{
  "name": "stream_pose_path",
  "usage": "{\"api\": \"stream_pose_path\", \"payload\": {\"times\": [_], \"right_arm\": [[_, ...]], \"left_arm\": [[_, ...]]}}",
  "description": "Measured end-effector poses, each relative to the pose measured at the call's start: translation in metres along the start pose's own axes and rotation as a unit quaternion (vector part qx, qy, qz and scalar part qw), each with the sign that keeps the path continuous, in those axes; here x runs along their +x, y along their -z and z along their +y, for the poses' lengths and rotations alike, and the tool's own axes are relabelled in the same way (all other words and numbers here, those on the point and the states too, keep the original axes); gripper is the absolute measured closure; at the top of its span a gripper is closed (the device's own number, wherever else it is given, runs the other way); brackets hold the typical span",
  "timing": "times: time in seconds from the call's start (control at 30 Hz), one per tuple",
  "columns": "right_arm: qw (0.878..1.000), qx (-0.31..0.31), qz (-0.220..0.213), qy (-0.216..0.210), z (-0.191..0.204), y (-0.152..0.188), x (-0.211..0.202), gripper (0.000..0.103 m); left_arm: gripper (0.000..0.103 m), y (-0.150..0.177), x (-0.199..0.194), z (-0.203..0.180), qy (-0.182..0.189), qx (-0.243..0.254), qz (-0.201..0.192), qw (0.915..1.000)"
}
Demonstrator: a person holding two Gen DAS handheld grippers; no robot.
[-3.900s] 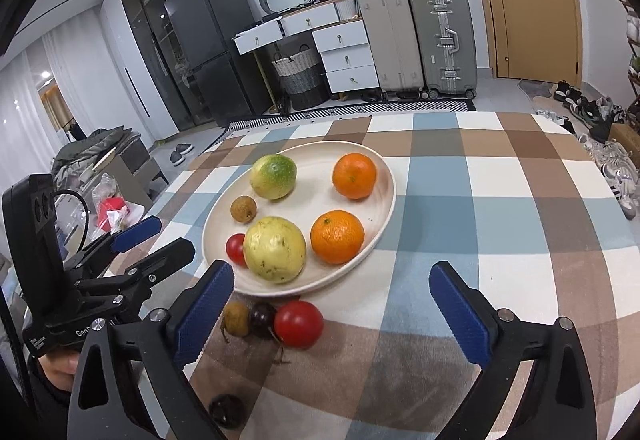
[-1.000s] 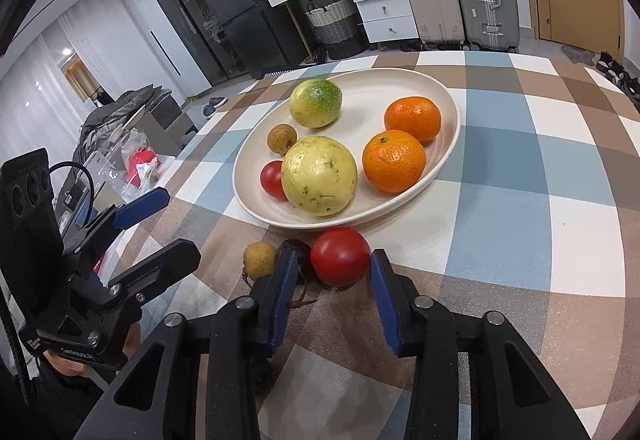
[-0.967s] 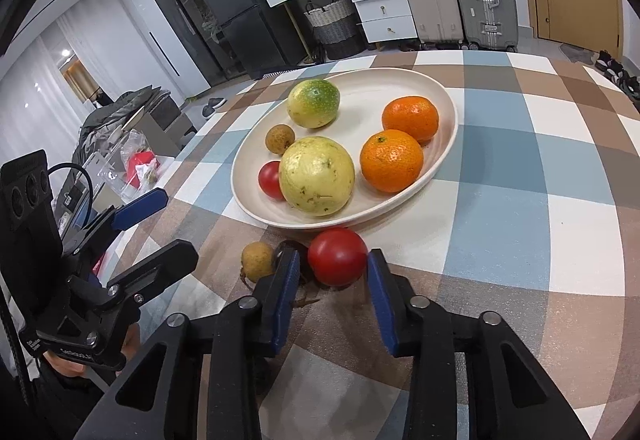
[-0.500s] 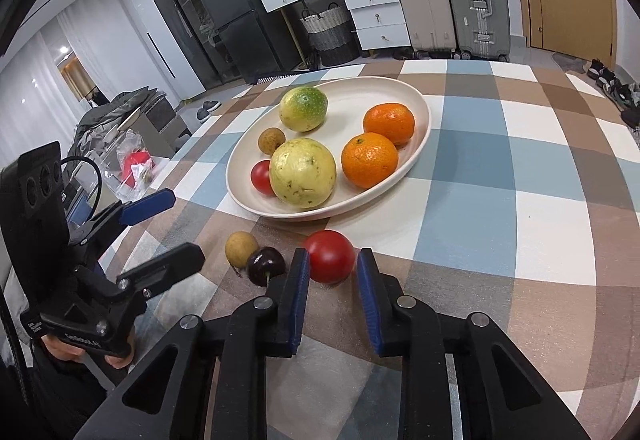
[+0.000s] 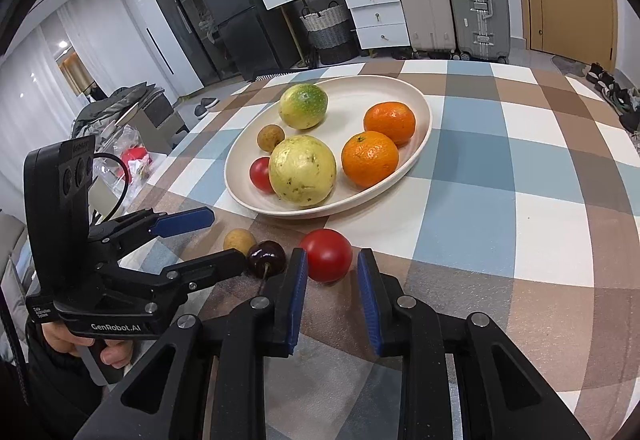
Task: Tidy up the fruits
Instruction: 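Grasp the second tan longan with the left tool while the right tool holds the tomato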
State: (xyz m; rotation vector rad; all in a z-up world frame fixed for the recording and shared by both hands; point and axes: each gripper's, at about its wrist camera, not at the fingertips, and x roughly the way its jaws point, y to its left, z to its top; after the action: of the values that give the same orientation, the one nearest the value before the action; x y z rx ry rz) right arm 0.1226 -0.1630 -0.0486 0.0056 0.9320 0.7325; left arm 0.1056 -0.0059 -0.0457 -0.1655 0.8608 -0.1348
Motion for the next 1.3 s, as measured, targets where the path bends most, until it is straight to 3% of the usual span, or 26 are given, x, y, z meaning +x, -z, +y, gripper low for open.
{"api": "stream_pose_path", "payload": {"times": [0.23, 0.4, 0.47, 0.87, 1.3], "right_arm": [[1.000, 0.002, 0.001, -0.002, 0.001, 0.000, 0.001, 0.074], [1.000, 0.002, 0.001, -0.002, 0.001, 0.000, 0.001, 0.074], [1.000, 0.002, 0.001, -0.002, 0.001, -0.001, 0.002, 0.074], [1.000, 0.002, 0.007, -0.006, 0.004, -0.003, 0.009, 0.067], [1.000, -0.020, 0.011, 0.001, 0.017, -0.005, 0.019, 0.070]], "left_arm": [[0.052, 0.000, -0.002, -0.003, 0.026, 0.010, -0.001, 0.9996], [0.077, 0.001, -0.004, -0.007, 0.055, 0.015, -0.001, 0.9984], [0.081, 0.002, -0.004, -0.007, 0.060, 0.015, 0.003, 0.9981], [0.081, 0.004, -0.010, -0.003, 0.047, 0.011, -0.006, 0.9988], [0.081, 0.003, -0.019, 0.006, 0.025, -0.001, -0.024, 0.9994]]}}
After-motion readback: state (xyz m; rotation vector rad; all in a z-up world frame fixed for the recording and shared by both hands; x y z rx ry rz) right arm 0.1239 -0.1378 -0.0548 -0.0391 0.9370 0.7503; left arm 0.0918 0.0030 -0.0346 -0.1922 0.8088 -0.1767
